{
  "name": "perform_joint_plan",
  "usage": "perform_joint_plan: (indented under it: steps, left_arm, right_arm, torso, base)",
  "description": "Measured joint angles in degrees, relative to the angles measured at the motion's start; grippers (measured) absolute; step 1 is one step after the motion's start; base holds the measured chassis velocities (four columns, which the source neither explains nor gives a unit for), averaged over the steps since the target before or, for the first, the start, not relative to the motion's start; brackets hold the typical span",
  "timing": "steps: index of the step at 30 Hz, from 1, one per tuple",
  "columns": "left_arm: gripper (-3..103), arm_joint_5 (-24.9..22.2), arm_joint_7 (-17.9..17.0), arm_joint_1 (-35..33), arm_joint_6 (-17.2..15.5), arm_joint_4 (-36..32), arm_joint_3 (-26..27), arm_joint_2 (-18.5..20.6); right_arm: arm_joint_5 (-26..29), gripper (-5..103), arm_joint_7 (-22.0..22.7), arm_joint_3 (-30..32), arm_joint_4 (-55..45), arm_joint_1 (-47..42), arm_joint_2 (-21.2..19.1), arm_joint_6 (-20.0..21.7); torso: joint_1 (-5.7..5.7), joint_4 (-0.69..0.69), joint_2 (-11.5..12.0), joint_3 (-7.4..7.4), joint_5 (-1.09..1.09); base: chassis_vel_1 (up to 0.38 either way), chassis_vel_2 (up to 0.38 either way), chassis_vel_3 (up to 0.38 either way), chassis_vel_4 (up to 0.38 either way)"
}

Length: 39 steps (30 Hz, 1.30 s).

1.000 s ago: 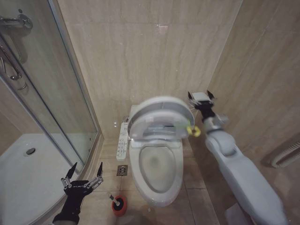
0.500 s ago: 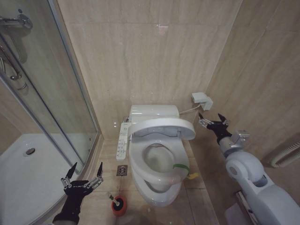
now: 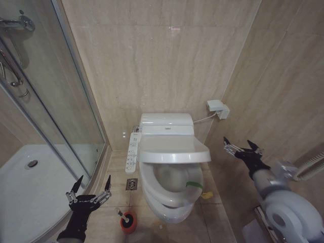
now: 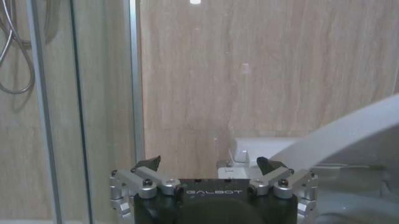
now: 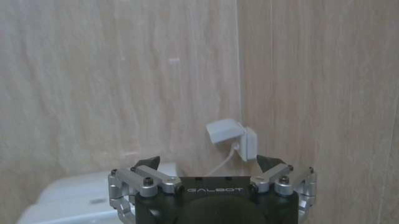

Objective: Open the toilet lid, clean the toilet bowl with a toilet brush, close the toilet lid, and flush.

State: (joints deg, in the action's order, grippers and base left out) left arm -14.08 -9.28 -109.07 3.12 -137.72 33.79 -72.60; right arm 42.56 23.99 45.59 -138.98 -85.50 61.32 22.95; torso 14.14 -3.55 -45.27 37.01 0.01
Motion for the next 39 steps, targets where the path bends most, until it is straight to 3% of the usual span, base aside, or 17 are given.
perform_joint_plan:
  steps: [6,14,19,23,27,31,34,39]
  left_arm:
    - [100,0.0,0.0,0.0,0.0,0.0,-0.01,-0.01]
    - [100,0.0,0.0,0.0,0.0,0.0,0.0,-0.01]
    - [100,0.0,0.0,0.0,0.0,0.0,0.0,-0.01]
    - [100,0.0,0.0,0.0,0.0,0.0,-0.01,-0.01]
    - [100,0.0,0.0,0.0,0.0,0.0,0.0,0.0]
    - [100,0.0,0.0,0.0,0.0,0.0,-0.01,-0.01]
    - [100,0.0,0.0,0.0,0.0,0.0,0.0,-0.01]
    - [100,0.0,0.0,0.0,0.0,0.0,0.0,-0.01]
  right_arm:
    - [-5.06,100,-2.09,-2.19,-3.85,-4.11,3.47,-1.48]
    - [-18.49,100,-10.19,-6.52,-4.14,-9.75,9.79,-7.48]
    - [-23.05,100,-13.56,-6.13,-2.58,-12.82,11.91,-10.48]
    - [-24.37,100,-18.66,-3.92,-0.19,-13.74,12.53,-14.15]
    - [-23.34,100,-23.51,-0.21,1.2,-13.44,13.47,-14.41]
    - [-20.67,100,-36.99,7.02,2.99,-13.52,16.76,-13.78]
    - [-19.86,100,-40.64,9.31,3.15,-14.25,17.9,-13.7]
    - [-18.53,100,-41.2,10.64,1.89,-15.78,20.89,-13.06]
  torso:
    - [0.0,0.01,0.0,0.0,-0.02]
    - [0.0,0.0,0.0,0.0,-0.02]
    - [0.0,0.0,0.01,0.0,-0.02]
    - [0.0,0.0,0.01,0.0,-0.01]
    - [0.0,0.01,0.01,0.0,-0.01]
    - [0.01,0.0,0.01,0.0,-0.01]
    - [0.01,-0.01,0.01,0.0,-0.01]
    - [0.0,-0.01,0.01,0.0,-0.01]
  base:
    - [0.0,0.0,0.0,0.0]
    - [0.0,0.0,0.0,0.0]
    - [0.0,0.0,0.0,0.0]
    - [0.0,0.0,0.0,0.0]
    - [0.0,0.0,0.0,0.0]
    - [0.0,0.0,0.0,0.0]
    - [0.0,0.0,0.0,0.0]
    - [0.0,0.0,0.0,0.0]
